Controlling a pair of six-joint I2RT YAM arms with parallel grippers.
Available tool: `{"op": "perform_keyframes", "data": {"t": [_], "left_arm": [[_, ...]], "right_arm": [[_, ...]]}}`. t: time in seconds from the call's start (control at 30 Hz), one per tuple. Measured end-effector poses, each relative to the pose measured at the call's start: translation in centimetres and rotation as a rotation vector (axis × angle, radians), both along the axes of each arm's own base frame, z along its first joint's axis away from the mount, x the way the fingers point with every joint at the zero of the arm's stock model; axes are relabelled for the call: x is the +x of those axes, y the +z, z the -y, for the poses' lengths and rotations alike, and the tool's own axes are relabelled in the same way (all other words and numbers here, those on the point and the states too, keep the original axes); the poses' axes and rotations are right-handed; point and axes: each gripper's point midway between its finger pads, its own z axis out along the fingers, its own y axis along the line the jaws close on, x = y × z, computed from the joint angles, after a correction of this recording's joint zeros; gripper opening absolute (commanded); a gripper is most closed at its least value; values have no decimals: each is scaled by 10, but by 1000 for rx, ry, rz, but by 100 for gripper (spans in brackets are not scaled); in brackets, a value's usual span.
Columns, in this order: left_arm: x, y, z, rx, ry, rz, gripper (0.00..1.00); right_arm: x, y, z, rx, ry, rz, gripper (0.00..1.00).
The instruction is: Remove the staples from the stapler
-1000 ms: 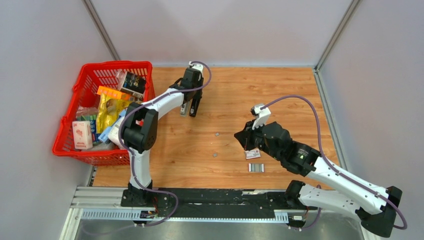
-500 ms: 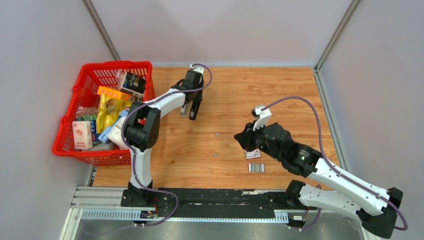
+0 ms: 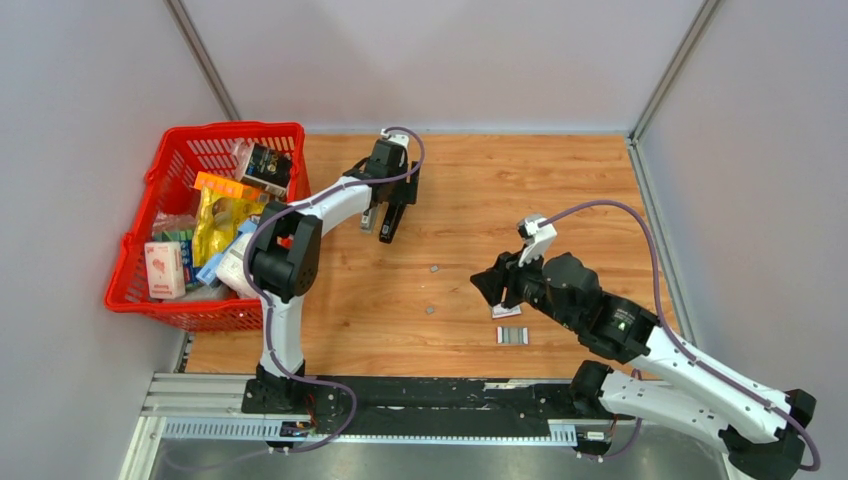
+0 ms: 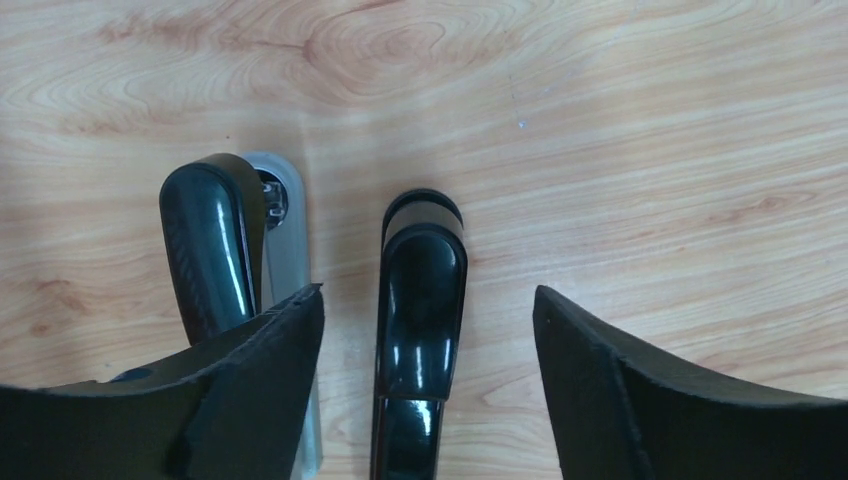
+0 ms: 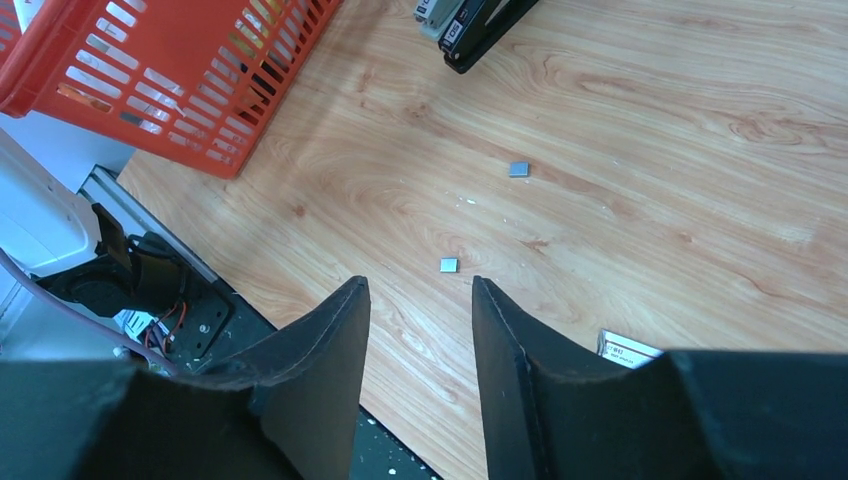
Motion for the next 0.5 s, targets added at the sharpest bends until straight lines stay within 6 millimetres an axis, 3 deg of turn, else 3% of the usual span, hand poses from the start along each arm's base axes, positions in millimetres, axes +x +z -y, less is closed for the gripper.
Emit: {"op": "perform_keyframes", "data": {"t": [0.1, 0.2, 0.33, 0.5], "left_arm": [[0, 1, 2, -15, 6, 1, 87], [-1, 2, 2, -19, 4, 2, 99], [-10, 15, 2, -46, -8, 15, 100], [-34, 65, 2, -140, -33, 85, 100]], "right_arm": [[-1, -1, 2, 0, -1, -4, 49], [-2, -4, 3, -5, -3, -13, 52], [-3, -5, 3, -7, -4, -18, 56], [-1, -9, 1, -20, -5, -28, 60]]}}
